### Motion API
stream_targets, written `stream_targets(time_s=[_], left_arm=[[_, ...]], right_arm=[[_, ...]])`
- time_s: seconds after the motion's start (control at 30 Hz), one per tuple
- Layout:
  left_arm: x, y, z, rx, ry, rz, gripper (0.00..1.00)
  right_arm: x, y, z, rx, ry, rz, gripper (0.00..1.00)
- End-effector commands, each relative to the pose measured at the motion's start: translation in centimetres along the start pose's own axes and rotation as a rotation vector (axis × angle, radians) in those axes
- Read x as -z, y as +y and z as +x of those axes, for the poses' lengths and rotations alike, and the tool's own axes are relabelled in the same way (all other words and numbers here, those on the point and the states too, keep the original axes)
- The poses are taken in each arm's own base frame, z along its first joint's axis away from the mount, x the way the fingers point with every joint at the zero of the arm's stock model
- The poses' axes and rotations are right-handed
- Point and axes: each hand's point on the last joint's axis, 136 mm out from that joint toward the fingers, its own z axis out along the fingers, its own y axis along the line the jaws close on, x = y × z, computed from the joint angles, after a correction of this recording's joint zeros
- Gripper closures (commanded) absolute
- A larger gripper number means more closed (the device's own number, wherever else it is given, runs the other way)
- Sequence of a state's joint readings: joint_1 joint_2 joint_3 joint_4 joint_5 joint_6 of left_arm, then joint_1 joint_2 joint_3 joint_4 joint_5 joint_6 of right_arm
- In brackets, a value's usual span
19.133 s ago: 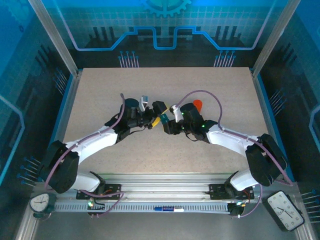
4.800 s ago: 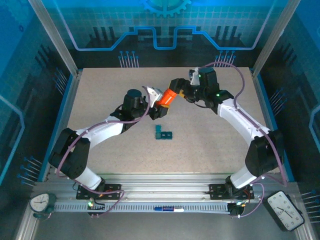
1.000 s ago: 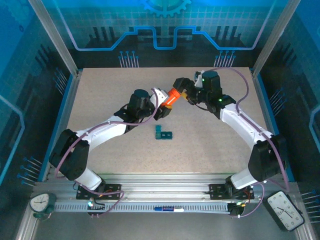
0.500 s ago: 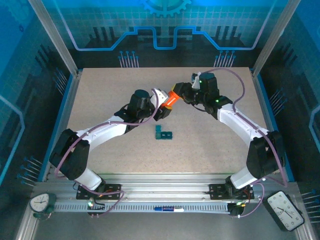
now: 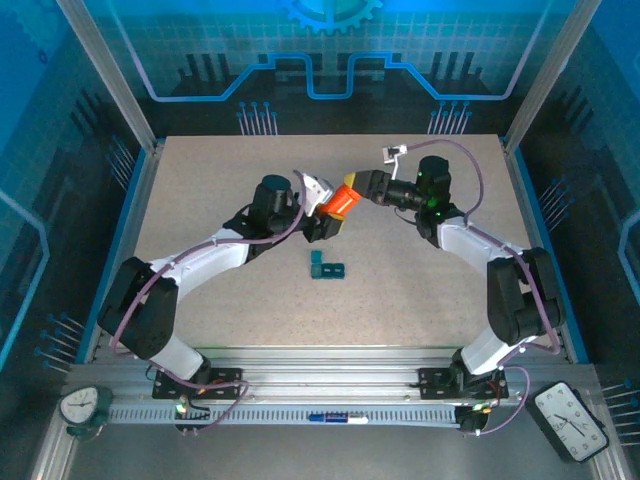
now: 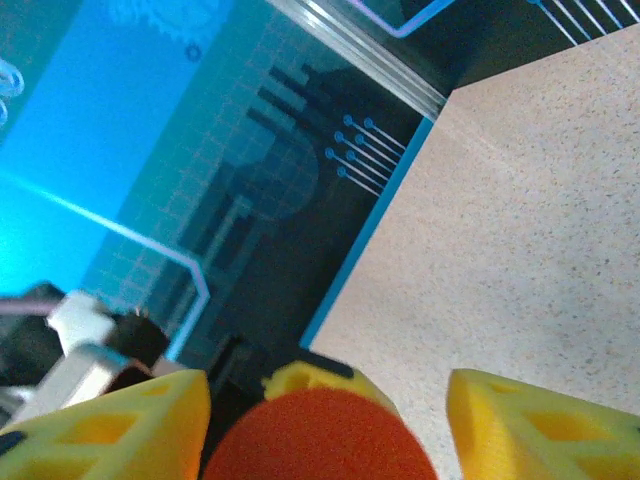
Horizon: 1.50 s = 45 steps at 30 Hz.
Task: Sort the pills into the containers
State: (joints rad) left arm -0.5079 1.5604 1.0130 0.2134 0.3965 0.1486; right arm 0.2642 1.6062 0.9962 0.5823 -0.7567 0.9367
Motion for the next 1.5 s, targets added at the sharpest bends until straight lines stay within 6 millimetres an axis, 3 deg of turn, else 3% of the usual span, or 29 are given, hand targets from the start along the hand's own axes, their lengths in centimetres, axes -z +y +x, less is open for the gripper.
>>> stream_targets(time_s=[0.0,0.17,0.3,0.53,0.83,0.97,1.13,1.23,1.47], left_arm=[[0.4,-0.4,-2.0,-0.040,-0.041,0.008,1.00],[0.3,1.4,-1.6,-0.089,-0.019,-0.109,1.00],[-0.1,2.1,-1.3,-0.165,0.004,-0.183,1.00],[-0.6,1.9,-1.2,-0.209,0.018,-0.202,1.00],[-1.1,1.6,-1.1,-0.217,0.025,-0.196,1.00],[-1.2,1.4,-1.1,-0.219,0.025,-0.192,1.00],[-1.2,1.4,-1.1,-0.215,0.024,-0.191,1.00],[-1.2,1.3,-1.2,-0.205,0.019,-0.186,1.00],[-0.3,0.0,-2.1,-0.153,-0.018,-0.100,1.00]], right_arm=[[1.3,0.8,-2.5,-0.021,-0.098,0.038,0.26],[3.4,-1.1,-2.8,-0.186,-0.154,0.310,0.21],[4.6,-0.9,-2.7,-0.254,-0.205,0.420,0.20],[4.1,-1.0,-1.8,-0.286,-0.168,0.522,0.17],[1.6,-1.0,0.4,-0.282,-0.084,0.523,0.19],[1.0,-1.0,1.0,-0.281,-0.066,0.515,0.25],[0.9,-1.1,1.0,-0.263,-0.064,0.504,0.50],[0.5,-0.9,1.1,-0.245,-0.050,0.475,0.59],[0.2,0.0,-0.4,-0.036,-0.046,0.240,0.61]])
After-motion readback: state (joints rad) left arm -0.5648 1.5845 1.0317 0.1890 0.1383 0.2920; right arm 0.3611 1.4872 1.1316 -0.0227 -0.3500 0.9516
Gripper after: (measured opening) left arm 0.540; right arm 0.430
